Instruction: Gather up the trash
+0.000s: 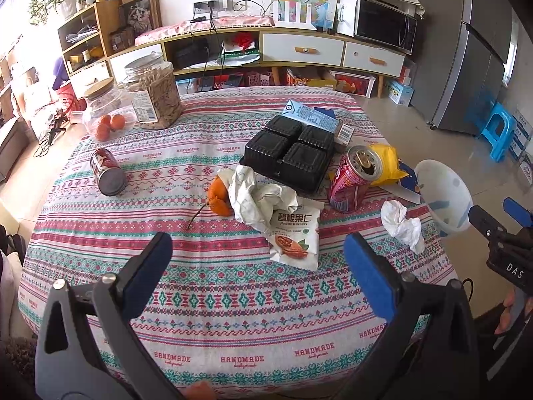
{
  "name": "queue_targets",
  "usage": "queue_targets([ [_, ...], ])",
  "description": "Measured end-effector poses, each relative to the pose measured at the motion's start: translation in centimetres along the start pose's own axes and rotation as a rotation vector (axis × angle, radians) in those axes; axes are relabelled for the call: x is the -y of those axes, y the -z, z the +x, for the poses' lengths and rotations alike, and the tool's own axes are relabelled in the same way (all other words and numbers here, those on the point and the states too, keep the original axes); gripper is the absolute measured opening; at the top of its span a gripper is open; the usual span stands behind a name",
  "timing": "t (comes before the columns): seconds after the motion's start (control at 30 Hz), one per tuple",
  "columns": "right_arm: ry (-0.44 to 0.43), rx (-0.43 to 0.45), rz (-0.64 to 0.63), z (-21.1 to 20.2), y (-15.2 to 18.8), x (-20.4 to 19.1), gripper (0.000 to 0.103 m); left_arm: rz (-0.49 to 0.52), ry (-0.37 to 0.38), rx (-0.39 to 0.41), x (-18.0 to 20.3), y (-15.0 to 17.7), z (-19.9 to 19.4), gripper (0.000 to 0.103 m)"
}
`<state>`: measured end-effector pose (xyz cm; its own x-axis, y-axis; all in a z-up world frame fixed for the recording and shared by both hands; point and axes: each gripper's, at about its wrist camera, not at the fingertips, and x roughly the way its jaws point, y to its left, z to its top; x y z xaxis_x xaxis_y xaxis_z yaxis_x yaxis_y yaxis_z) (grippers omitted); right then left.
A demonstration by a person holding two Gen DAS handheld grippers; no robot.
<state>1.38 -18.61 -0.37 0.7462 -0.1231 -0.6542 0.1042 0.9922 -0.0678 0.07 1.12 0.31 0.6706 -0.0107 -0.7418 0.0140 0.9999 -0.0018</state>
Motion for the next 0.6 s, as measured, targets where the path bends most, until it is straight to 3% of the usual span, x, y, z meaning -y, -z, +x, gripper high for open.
queue_targets([
  [0.6,0.005,0.006,-0.005,0.13,-0.14,-0.16,0.103,0.004,0.007,0.004,0.31,-0.08,-0.25,0.102],
])
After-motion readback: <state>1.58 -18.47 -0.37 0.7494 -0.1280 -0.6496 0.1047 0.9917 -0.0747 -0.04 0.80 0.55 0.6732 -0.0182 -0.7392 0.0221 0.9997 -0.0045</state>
